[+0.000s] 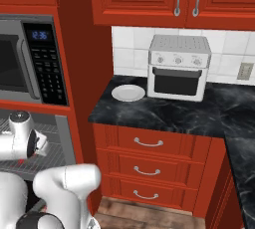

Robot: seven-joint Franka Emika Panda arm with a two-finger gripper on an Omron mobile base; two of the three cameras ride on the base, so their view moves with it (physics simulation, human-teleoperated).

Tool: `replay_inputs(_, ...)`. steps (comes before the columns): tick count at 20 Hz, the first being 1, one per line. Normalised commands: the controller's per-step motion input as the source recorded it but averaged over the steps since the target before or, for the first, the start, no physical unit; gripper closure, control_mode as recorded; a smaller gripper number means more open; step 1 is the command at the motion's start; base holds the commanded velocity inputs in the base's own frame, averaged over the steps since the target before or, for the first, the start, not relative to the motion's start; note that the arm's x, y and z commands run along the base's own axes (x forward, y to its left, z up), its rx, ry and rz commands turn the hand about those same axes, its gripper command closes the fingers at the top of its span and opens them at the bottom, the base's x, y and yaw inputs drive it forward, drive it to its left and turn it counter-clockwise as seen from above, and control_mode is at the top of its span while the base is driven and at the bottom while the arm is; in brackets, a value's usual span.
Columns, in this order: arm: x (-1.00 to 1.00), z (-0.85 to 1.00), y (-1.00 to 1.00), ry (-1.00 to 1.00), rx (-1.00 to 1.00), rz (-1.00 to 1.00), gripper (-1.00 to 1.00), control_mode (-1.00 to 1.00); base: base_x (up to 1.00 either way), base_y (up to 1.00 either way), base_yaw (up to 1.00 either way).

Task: Take the fish from the oven and place it on the plate on the counter.

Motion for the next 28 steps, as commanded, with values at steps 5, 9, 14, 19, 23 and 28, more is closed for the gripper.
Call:
replay_inputs(5,-0.02,0.82,-0.64,-0.09,0.0,0.1,1.0,-1.0,0.0,0.0,0.0)
replay_inputs(9,0.0,0.75,-0.81,-0.12,0.0,0.12,1.0,-1.0,0.0,0.0,0.0)
replay_inputs(14,0.03,0.59,-0.81,-0.11,0.0,0.14,1.0,-1.0,0.0,0.0,0.0)
replay_inputs(19,0.1,0.33,-0.92,-0.13,0.04,0.09,1.0,-1.0,0.0,0.0,0.0)
replay_inputs(23,0.33,0.0,-0.84,-0.12,0.0,0.02,1.0,-1.0,0.0,0.0,0.0)
replay_inputs(28,0.26,0.0,-0.33,-0.13,-0.06,0.01,1.0,-1.0,0.0,0.0,0.0)
